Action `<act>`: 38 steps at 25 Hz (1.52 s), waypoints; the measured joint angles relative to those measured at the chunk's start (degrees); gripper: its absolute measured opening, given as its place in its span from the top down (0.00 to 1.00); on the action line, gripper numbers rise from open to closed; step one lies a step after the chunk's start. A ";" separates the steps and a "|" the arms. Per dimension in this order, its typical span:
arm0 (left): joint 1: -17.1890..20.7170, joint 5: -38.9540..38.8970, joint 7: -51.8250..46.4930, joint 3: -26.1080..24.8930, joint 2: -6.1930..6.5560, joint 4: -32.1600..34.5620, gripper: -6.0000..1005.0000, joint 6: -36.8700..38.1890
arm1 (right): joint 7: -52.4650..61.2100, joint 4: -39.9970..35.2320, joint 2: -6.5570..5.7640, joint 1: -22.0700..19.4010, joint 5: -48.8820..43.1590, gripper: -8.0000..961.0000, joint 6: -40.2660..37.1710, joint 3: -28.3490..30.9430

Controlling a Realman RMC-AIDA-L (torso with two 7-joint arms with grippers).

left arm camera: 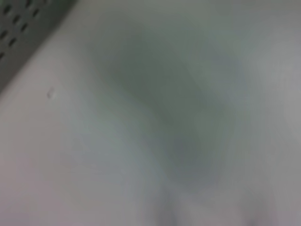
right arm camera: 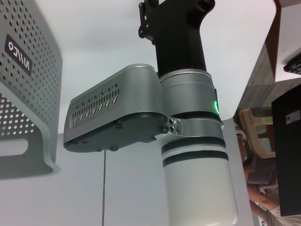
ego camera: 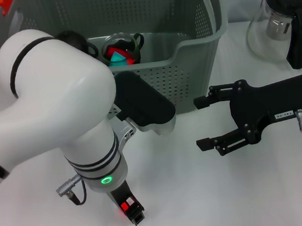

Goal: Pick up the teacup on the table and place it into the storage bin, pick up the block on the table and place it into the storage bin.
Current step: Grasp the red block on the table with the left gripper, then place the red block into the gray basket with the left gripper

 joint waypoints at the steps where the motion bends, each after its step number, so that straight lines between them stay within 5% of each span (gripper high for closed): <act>1: -0.01 0.00 0.00 0.01 0.00 0.00 0.34 0.00 | 0.00 0.00 0.02 -0.03 0.00 0.02 0.00 0.05; 14: -0.59 0.10 0.01 0.92 0.09 -0.73 0.82 0.07 | 0.00 -0.03 0.06 -0.06 0.00 0.02 -0.01 0.07; 38: -0.84 1.53 0.08 -1.17 0.30 3.72 0.82 3.23 | 0.00 -0.02 0.06 -0.40 0.00 0.02 -0.08 0.26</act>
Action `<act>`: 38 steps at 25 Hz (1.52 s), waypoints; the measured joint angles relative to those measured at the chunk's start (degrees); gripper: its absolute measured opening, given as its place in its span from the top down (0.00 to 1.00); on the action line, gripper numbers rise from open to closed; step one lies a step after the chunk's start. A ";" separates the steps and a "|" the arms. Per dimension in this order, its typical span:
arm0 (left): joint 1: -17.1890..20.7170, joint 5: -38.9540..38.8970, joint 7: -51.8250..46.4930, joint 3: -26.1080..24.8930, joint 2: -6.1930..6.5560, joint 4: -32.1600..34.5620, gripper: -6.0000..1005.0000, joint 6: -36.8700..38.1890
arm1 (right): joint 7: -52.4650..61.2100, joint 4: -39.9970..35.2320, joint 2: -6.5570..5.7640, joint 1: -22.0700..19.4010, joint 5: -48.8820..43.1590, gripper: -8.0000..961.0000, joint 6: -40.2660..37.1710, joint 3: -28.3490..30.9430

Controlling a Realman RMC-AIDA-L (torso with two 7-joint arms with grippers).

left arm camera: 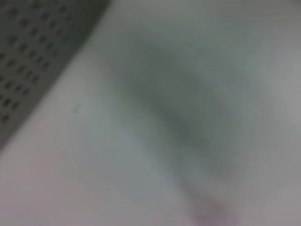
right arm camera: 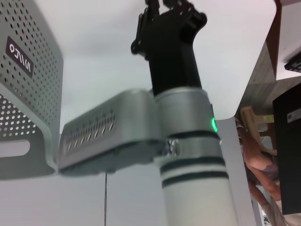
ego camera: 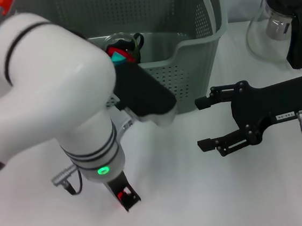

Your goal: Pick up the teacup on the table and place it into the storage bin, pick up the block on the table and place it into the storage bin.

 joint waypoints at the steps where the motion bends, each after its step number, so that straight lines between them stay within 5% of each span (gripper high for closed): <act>1: 0.06 0.37 0.17 -0.66 0.01 0.92 0.82 0.59 | 0.00 0.00 -0.01 0.00 0.00 0.02 0.02 0.02; 12: 1.75 -2.74 5.81 -22.05 0.09 25.16 0.82 6.66 | 0.37 0.07 -0.81 -0.45 -0.01 0.02 -0.77 0.20; 16: -0.52 -8.53 11.21 -35.77 0.21 29.51 0.82 5.01 | 0.66 0.06 -1.36 -0.58 0.00 0.02 -1.60 0.36; 22: -5.97 -18.90 23.51 -52.99 1.06 12.10 0.80 -7.53 | 0.72 0.03 -1.05 -0.28 0.04 0.02 -1.83 0.42; 29: -9.15 -29.08 32.98 -59.17 7.34 -17.42 0.78 -23.44 | 0.92 0.23 -0.24 0.50 0.30 0.02 -1.39 0.42; 33: -8.20 -30.98 36.41 -59.46 7.86 -21.51 0.70 -26.96 | 1.14 0.47 0.05 0.91 0.50 0.02 -0.88 0.80; 38: -5.19 -32.15 38.15 -59.58 6.84 -17.19 0.54 -27.05 | 1.41 0.53 0.38 1.23 0.53 0.02 -0.66 1.90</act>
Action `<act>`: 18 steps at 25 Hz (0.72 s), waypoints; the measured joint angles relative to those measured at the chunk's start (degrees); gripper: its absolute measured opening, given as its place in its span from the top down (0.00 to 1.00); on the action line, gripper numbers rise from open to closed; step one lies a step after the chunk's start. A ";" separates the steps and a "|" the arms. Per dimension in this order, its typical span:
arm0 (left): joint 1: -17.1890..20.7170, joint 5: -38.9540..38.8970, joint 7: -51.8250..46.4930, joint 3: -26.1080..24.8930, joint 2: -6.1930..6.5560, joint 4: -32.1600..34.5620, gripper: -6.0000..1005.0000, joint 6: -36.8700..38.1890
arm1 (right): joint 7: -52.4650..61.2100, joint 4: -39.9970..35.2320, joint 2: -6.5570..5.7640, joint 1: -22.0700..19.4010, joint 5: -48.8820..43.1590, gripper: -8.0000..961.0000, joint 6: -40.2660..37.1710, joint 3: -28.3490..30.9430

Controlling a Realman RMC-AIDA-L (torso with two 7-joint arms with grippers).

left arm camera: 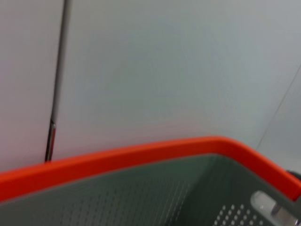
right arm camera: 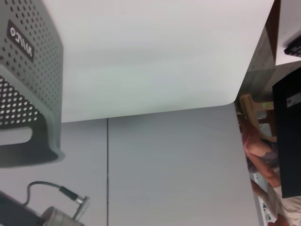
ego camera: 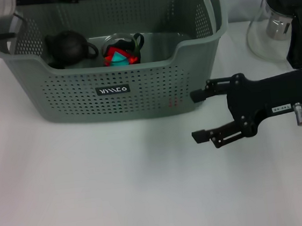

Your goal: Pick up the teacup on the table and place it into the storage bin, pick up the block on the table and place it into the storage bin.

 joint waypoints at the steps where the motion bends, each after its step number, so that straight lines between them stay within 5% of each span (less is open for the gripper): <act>1: 1.38 -1.52 0.69 -0.07 -0.37 2.13 0.51 0.72 | 0.00 0.02 0.00 0.02 0.01 0.02 0.02 0.44; 6: 5.93 -12.71 4.85 -2.07 -0.98 8.77 0.39 9.97 | 0.73 0.08 -0.39 -0.03 0.01 0.02 -0.62 2.12; 12: 11.02 -31.64 18.00 -6.06 -2.50 9.64 0.21 35.21 | 2.11 0.09 -0.93 -0.09 0.02 0.02 -2.20 2.30; 18: 18.63 -29.70 34.35 -4.07 -6.05 6.46 0.07 39.35 | 1.84 0.11 -0.24 -0.29 0.01 0.02 -3.12 1.91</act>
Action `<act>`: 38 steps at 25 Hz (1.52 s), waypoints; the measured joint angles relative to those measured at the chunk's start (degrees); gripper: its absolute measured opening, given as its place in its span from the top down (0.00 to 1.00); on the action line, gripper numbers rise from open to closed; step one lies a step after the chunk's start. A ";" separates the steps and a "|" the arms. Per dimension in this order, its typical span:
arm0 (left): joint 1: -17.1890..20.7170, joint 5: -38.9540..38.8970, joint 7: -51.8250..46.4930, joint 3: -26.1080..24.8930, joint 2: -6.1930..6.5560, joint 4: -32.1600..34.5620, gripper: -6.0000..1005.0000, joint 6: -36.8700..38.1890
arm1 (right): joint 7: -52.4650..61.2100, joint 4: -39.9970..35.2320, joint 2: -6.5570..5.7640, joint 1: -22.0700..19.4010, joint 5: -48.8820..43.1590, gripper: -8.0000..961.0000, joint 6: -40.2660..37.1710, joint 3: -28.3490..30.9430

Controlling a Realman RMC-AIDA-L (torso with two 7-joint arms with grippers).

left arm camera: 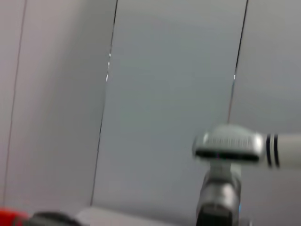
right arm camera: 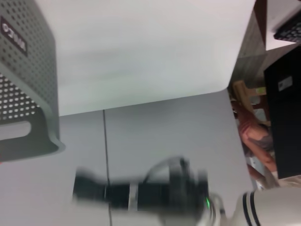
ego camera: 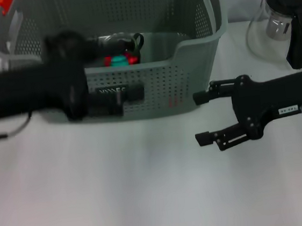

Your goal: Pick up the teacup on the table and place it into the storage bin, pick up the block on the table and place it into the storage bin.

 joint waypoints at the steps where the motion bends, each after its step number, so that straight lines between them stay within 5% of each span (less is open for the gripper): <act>1: 0.91 1.06 2.73 0.19 -0.27 -0.79 0.06 -0.14 | 0.00 0.02 0.20 0.03 -0.05 0.02 -0.21 -0.04; 5: 2.25 6.56 11.42 0.60 -0.55 -6.99 0.04 -1.24 | -0.08 0.11 0.94 0.41 -0.80 0.02 0.18 -0.43; 13: -0.85 13.31 20.50 0.84 -0.19 -18.49 0.04 -5.71 | -9.35 5.23 1.01 -0.72 -0.93 0.02 1.01 0.88; 18: -1.52 16.58 21.02 0.92 -0.18 -20.57 0.04 -8.32 | -14.44 11.46 0.44 -1.86 -1.15 0.02 4.35 2.42; 24: -1.39 17.06 20.82 0.92 -0.16 -20.83 0.04 -8.64 | -15.00 11.52 -0.04 -4.10 -0.87 0.02 4.30 3.35; 35: -1.83 17.08 19.86 0.68 -0.12 -20.92 0.04 -8.50 | -10.81 11.36 -0.11 -3.45 -1.00 0.18 5.19 4.04; 38: -2.04 17.08 19.84 0.78 -0.12 -20.93 0.04 -8.48 | -7.92 11.33 -0.62 -2.68 -1.60 0.13 5.34 3.73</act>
